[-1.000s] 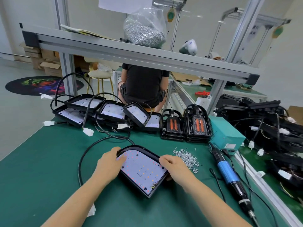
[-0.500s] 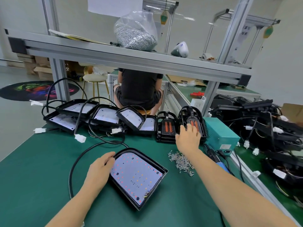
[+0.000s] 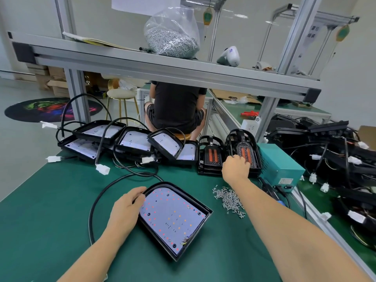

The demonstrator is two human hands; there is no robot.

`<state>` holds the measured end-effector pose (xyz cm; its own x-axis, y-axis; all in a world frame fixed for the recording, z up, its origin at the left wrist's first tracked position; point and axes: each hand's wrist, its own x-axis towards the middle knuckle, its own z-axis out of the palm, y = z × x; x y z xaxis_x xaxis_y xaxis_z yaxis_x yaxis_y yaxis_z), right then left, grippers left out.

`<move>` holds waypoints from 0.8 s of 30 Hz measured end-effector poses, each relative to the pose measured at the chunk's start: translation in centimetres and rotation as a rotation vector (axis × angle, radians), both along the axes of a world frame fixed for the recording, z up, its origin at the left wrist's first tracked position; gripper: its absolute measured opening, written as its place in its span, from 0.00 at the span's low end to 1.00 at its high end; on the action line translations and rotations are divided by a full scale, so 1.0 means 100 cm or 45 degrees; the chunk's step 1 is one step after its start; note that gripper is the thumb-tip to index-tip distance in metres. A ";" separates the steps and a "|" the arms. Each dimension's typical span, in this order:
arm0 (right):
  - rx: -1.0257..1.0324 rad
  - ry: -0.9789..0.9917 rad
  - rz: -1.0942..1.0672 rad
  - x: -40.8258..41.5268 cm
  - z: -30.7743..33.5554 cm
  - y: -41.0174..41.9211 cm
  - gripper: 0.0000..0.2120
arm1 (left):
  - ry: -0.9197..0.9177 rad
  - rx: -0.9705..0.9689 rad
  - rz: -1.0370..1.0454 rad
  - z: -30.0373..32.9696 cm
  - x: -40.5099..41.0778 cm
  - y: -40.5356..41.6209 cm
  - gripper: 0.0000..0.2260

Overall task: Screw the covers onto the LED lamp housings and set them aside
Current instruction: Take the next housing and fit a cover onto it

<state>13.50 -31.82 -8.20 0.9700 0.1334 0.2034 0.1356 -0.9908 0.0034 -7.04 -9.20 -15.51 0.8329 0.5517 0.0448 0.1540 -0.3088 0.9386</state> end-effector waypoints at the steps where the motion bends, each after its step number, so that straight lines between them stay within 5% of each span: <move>1: 0.016 -0.019 0.006 0.000 0.001 0.000 0.13 | 0.003 0.001 -0.001 0.000 0.000 0.000 0.13; 6: 0.079 -0.184 0.023 -0.001 0.005 -0.006 0.09 | -0.008 -0.007 -0.005 0.000 0.000 0.000 0.13; 13: 0.474 -0.378 0.097 -0.009 0.015 -0.007 0.18 | -0.025 0.083 -0.031 0.003 -0.001 -0.001 0.15; 20: 0.940 -0.491 0.550 -0.085 0.013 0.011 0.19 | -0.007 0.130 -0.046 0.007 -0.002 -0.004 0.18; 24: 0.842 -0.579 0.855 -0.136 0.015 0.016 0.10 | -0.001 0.126 -0.053 0.008 -0.003 -0.003 0.18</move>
